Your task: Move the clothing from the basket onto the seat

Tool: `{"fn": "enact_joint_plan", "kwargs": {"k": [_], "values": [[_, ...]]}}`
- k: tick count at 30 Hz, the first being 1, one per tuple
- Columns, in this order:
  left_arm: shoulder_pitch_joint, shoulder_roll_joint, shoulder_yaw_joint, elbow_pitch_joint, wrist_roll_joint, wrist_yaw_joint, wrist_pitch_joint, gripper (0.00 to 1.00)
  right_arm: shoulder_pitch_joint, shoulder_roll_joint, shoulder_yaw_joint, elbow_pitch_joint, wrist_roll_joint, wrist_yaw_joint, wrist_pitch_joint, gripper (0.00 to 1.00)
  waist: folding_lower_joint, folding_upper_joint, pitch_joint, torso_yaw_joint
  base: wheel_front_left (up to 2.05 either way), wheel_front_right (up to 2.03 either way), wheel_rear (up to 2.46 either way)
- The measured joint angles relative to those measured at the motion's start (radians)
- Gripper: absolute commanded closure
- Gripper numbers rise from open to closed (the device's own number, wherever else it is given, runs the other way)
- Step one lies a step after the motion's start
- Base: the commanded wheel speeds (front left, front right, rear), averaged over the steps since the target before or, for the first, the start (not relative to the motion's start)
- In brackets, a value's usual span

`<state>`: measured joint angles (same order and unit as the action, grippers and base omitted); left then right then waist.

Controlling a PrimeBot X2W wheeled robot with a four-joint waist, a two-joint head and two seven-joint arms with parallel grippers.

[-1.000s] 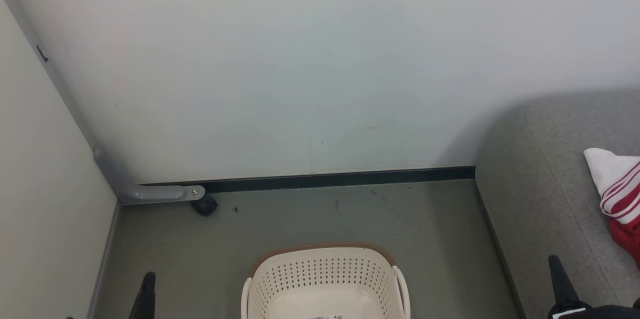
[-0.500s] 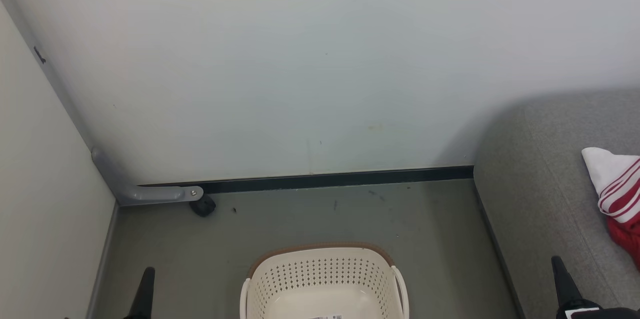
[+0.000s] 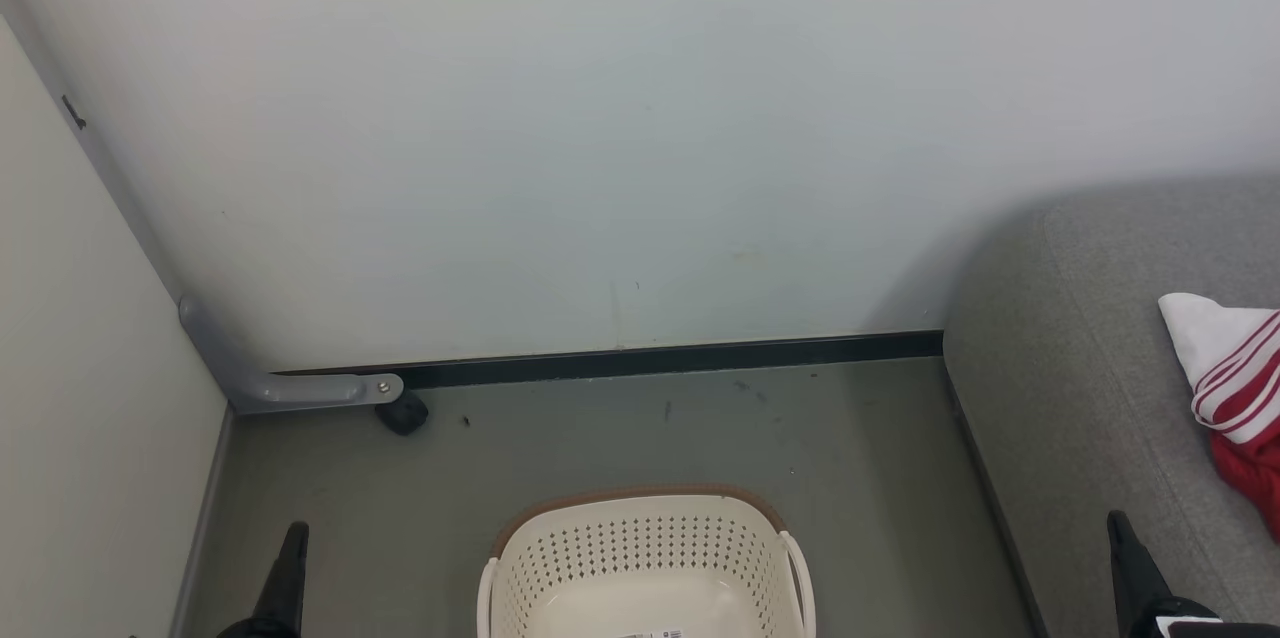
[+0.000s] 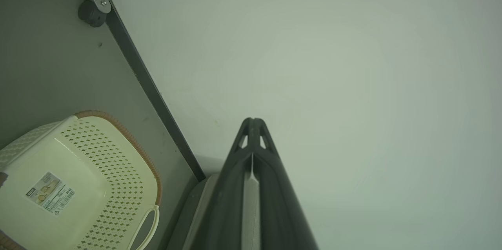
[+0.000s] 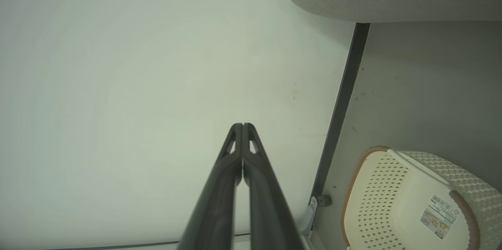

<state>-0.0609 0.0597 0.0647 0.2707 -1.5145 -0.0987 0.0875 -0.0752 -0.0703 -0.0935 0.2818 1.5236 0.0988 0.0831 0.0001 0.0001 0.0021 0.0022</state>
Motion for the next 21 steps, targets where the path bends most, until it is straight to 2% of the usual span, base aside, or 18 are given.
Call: {"fn": "enact_joint_plan", "kwargs": {"k": [9,21], "values": [[-0.018,-0.017,0.026,0.018,-0.082,-0.017,0.026,1.00,-0.013,0.026,-0.036,0.015,0.073,0.020,0.026,1.00,0.0000,0.0000,0.000,-0.002,0.00,0.00,0.00],[-0.018,-0.018,0.027,0.020,-0.085,-0.017,0.025,1.00,-0.017,0.026,-0.036,0.015,0.074,0.020,0.028,1.00,0.0000,0.0000,0.000,-0.002,0.00,0.00,0.00]]}}
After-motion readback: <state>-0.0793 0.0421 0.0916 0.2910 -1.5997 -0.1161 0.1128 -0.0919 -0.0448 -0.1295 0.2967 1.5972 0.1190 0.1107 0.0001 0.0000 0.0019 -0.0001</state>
